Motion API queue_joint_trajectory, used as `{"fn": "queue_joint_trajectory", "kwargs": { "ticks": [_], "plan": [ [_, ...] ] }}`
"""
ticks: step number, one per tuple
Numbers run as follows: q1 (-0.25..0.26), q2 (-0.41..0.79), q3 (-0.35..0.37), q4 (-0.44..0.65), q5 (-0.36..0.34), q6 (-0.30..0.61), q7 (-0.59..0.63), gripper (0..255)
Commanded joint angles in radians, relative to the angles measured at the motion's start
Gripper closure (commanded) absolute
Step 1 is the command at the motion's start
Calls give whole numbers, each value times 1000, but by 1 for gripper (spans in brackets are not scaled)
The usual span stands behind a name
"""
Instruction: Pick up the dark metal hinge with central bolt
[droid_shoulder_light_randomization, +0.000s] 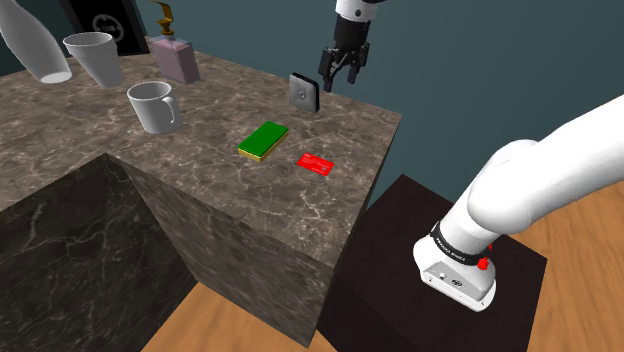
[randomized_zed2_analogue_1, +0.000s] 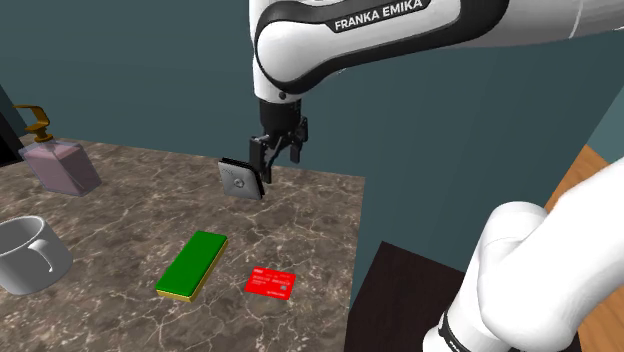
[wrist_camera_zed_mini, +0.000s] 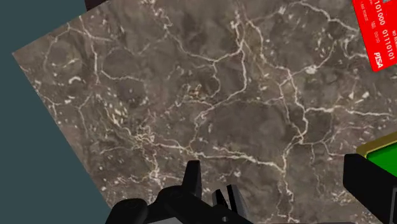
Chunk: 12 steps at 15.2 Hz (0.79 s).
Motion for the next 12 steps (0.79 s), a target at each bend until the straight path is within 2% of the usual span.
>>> {"fn": "queue_joint_trajectory", "kwargs": {
  "ticks": [1, 9, 12],
  "plan": [
    [-4, 67, -4, 34, -5, 59, -9, 0],
    [-10, 324, -12, 217, -15, 228, -32, 0],
    [-11, 342, -12, 207, -15, 261, -33, 0]
  ]
}}
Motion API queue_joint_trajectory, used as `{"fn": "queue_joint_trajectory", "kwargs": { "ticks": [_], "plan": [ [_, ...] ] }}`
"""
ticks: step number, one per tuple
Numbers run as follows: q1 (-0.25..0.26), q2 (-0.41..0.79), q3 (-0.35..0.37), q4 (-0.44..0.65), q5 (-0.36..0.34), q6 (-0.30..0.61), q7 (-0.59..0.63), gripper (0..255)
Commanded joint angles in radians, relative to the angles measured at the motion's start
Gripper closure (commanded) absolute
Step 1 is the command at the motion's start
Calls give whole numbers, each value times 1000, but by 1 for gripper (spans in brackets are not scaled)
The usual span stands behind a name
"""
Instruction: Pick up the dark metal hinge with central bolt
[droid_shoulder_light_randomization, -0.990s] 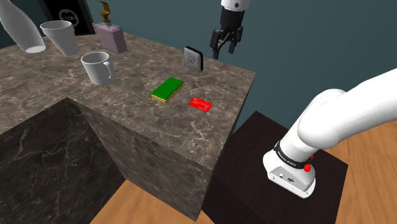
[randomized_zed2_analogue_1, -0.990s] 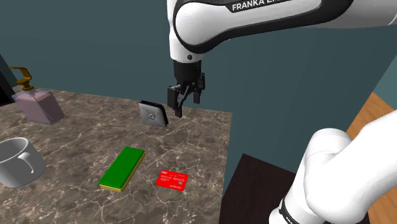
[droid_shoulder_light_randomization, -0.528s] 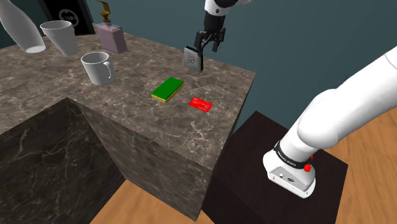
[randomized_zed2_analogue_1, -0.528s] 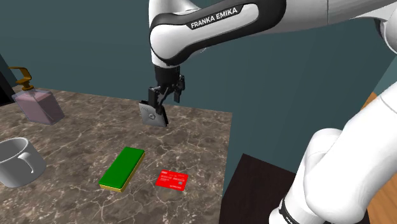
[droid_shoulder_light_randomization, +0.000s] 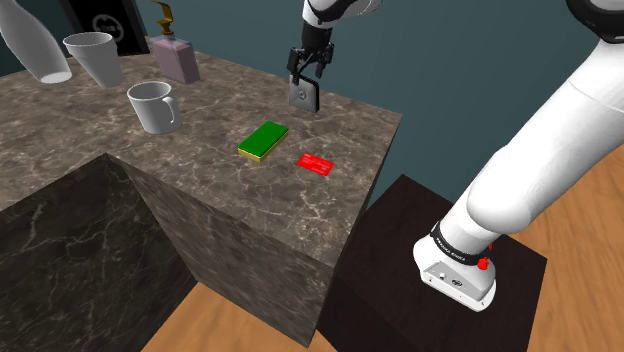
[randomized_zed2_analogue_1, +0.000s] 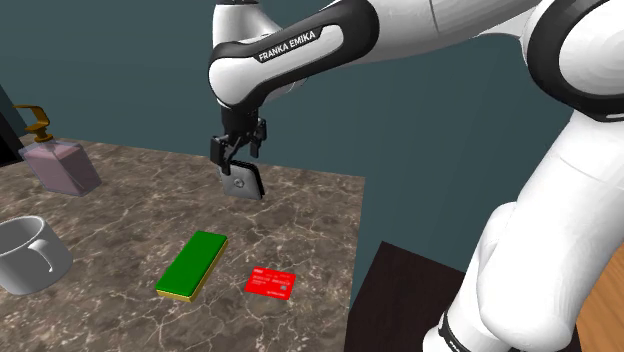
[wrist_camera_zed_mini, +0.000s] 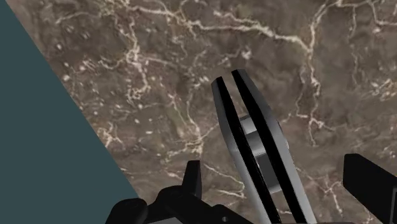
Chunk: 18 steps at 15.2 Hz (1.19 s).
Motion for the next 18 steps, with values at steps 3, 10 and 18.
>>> {"fn": "queue_joint_trajectory", "kwargs": {
  "ticks": [3, 10, 18],
  "plan": [
    [-1, 20, -1, -32, 1, 55, -4, 0],
    [-1, 30, -2, -56, 1, 89, -5, 255],
    [-1, 27, -1, -46, 1, 75, -4, 255]
  ]
}}
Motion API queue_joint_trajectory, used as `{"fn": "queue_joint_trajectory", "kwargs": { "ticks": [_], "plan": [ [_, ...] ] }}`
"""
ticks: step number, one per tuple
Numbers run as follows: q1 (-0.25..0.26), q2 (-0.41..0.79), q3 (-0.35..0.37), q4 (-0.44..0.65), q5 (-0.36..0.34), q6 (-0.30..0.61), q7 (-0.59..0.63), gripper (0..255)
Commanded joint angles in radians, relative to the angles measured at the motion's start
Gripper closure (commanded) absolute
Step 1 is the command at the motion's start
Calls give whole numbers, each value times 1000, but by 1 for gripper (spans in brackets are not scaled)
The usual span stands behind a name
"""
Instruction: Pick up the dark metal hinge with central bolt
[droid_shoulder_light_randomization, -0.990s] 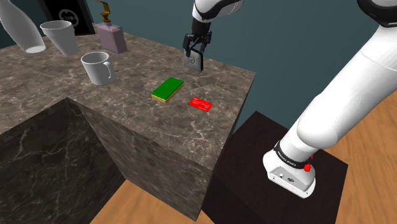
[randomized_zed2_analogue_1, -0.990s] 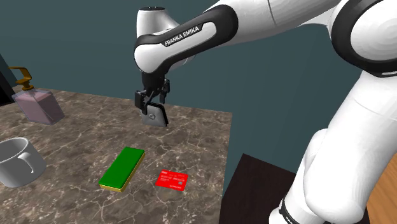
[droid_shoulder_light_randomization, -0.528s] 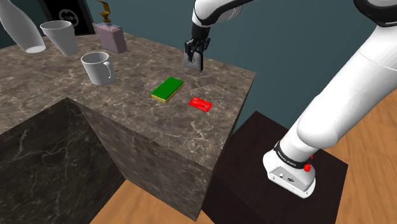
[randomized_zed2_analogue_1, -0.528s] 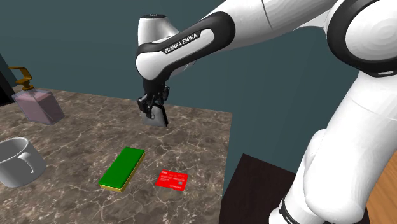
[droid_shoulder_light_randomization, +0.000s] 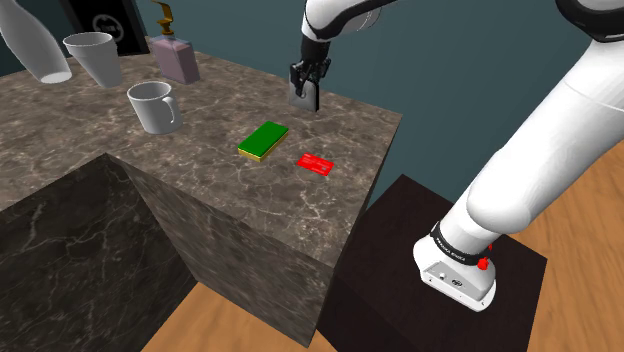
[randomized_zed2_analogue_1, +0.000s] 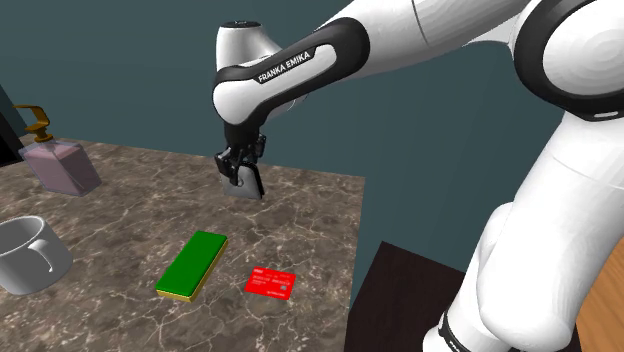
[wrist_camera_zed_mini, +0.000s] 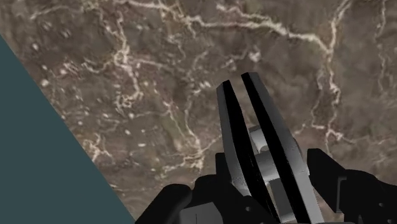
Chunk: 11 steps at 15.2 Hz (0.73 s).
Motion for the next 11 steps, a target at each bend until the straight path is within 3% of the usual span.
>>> {"fn": "queue_joint_trajectory", "kwargs": {
  "ticks": [1, 11],
  "plan": [
    [0, -7, 0, 13, 0, -20, 0, 255],
    [0, -39, 0, 113, -2, -152, 2, 255]
  ]
}}
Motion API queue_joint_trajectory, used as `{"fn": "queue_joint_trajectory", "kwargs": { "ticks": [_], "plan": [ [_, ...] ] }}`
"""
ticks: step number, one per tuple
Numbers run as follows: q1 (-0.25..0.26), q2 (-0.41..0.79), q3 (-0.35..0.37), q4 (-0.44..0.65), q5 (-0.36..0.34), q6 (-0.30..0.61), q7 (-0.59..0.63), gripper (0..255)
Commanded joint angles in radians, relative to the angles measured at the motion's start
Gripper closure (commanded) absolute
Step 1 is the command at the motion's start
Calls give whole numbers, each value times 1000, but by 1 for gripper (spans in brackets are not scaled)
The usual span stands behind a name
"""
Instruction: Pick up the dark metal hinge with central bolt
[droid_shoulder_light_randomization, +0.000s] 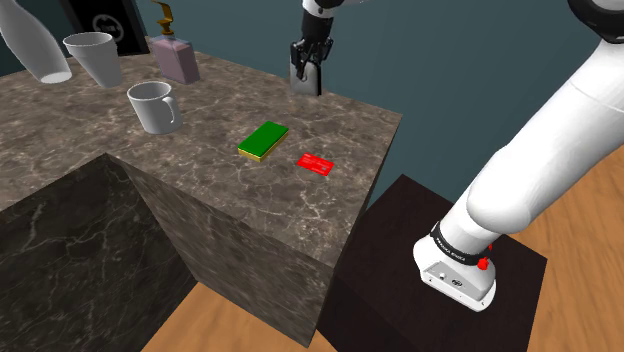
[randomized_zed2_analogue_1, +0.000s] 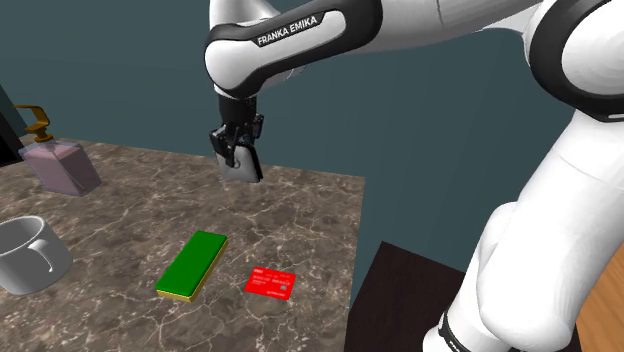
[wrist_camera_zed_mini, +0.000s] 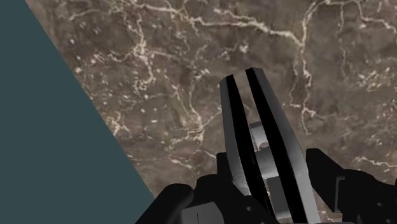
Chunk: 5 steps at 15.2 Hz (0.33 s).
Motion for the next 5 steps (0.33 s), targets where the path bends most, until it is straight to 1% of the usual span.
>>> {"fn": "queue_joint_trajectory", "kwargs": {
  "ticks": [1, 3, 5],
  "plan": [
    [0, -6, 0, 23, 0, -30, 0, 255],
    [0, -10, 0, 47, 0, -56, 0, 255],
    [0, -10, 0, 48, 0, -58, 0, 255]
  ]
}}
